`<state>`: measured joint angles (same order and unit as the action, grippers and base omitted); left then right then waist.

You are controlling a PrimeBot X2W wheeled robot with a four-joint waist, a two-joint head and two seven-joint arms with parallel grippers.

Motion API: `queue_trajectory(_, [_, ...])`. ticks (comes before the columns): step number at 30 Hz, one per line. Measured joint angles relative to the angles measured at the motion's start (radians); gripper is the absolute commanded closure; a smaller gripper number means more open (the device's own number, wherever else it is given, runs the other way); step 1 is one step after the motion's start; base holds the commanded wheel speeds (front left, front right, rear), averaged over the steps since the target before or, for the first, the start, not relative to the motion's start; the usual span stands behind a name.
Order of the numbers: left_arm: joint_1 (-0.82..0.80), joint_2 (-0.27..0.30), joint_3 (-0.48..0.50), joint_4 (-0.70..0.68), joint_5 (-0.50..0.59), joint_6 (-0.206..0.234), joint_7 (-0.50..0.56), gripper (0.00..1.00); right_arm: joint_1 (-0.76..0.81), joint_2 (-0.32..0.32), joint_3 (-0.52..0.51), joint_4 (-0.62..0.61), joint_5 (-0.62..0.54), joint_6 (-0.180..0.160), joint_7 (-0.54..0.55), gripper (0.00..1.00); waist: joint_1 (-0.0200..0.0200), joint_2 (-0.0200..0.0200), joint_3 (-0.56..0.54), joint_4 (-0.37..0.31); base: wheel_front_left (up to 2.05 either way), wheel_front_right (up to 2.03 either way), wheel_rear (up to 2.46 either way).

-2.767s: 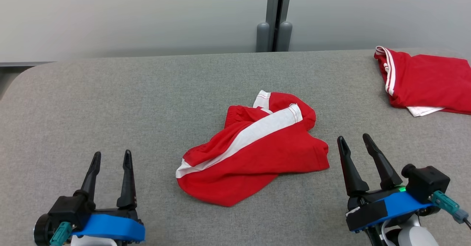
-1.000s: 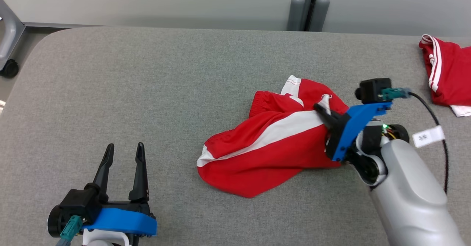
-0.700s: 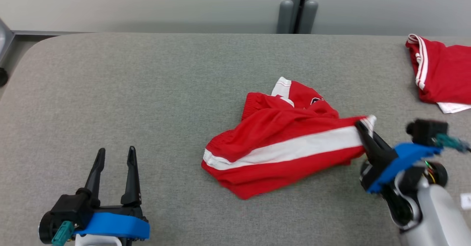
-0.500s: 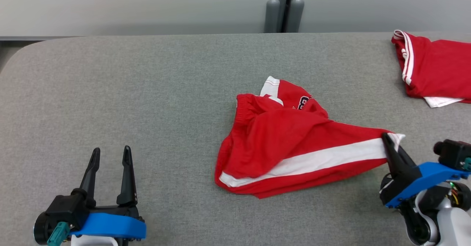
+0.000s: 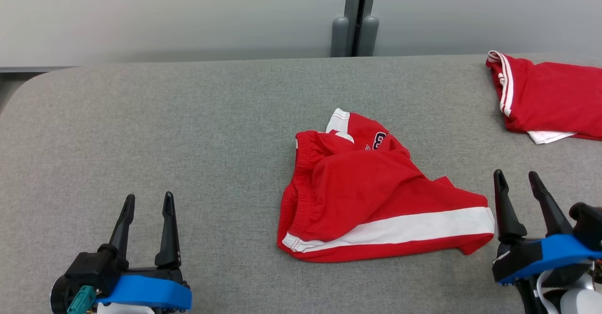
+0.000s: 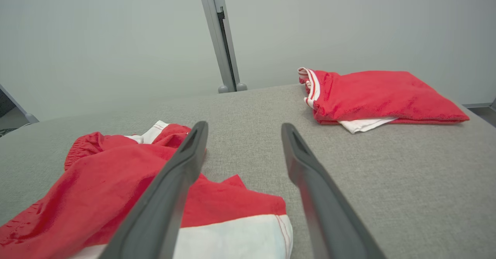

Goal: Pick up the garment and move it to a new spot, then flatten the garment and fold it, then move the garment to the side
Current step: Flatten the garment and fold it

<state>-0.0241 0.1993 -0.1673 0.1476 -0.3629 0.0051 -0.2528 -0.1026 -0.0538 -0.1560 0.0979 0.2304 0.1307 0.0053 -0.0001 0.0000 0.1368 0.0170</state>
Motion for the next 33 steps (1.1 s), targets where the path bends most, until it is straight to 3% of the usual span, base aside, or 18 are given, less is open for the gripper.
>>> queue_trajectory(13, [0.039, -0.005, 0.007, 0.021, -0.014, 0.000, -0.005, 0.00, 0.092, 0.003, 0.076, -0.044, -0.107, 0.000, -0.155, 0.00, -0.0001, -0.0001, -0.059, -0.017, 0.00, 0.00, 0.00])
queue_trajectory(33, [0.065, 0.009, -0.001, 0.049, -0.012, 0.004, -0.006, 0.00, 0.126, 0.003, 0.089, -0.075, -0.053, 0.000, -0.116, 0.00, 0.0001, -0.0001, -0.094, -0.027, 0.00, 0.00, 0.00])
